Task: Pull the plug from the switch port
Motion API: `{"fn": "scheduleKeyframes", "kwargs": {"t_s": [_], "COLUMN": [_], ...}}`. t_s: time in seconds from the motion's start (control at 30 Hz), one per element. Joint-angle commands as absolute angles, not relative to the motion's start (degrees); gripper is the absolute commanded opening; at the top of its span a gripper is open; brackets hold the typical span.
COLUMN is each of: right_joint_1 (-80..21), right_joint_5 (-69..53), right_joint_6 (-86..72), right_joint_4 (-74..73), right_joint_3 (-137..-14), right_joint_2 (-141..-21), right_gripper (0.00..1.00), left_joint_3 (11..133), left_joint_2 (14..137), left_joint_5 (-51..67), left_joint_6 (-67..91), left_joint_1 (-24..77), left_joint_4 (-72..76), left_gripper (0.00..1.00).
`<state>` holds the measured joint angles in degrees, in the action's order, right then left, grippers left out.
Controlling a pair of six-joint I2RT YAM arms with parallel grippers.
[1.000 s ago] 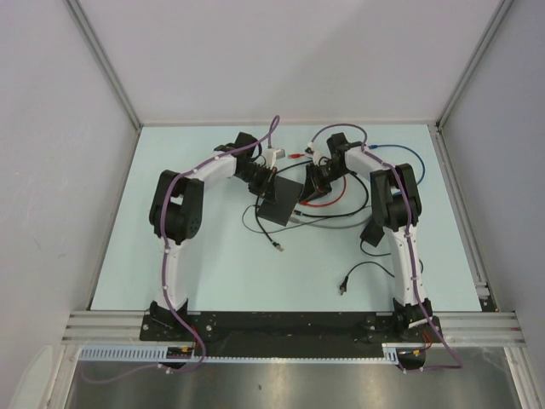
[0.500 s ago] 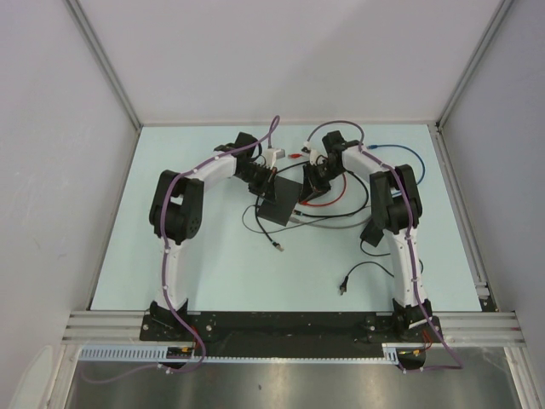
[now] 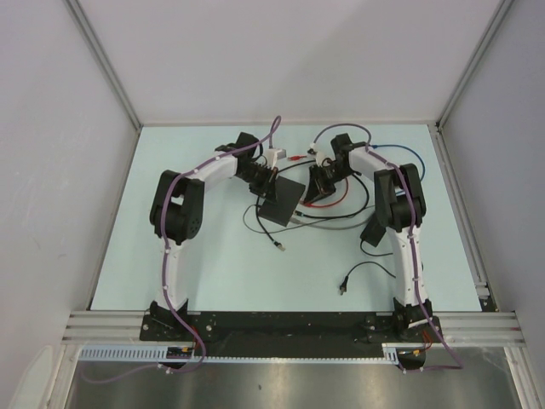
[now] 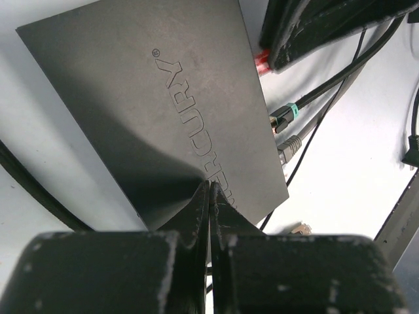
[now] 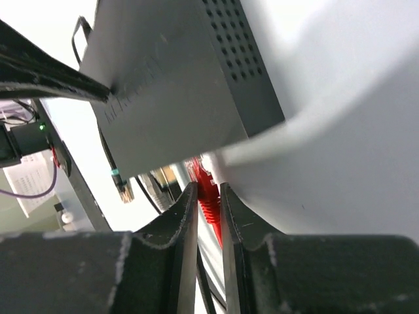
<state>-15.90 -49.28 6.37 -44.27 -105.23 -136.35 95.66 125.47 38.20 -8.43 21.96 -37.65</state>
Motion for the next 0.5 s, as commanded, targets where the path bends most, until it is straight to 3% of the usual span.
{"fn": "scheduleKeyframes", "kwargs": {"t_s": [0.0, 0.17, 0.47], "right_joint_1": [-13.89, -13.97, -14.15], "right_joint_5": [-43.24, -39.73, -49.75], "right_joint_6": [10.89, 13.79, 20.38], "right_joint_4": [-48.16, -51.04, -60.78], "right_joint_3": [-104.59, -105.81, -114.77], "right_joint_2": [-137.02, -136.23, -131.92], "right_gripper": [0.00, 0.00, 0.00], "left_joint_3": [96.06, 96.42, 98.70], "left_joint_2": [126.74, 126.83, 124.98], "left_joint_5": [34.10, 33.93, 34.54], "left_joint_6": [-9.58, -9.67, -9.58], "left_joint_1": [22.06, 21.80, 21.45], "left_joint_4": [-38.14, -38.06, -38.67], "left_gripper": [0.00, 0.00, 0.00]}}
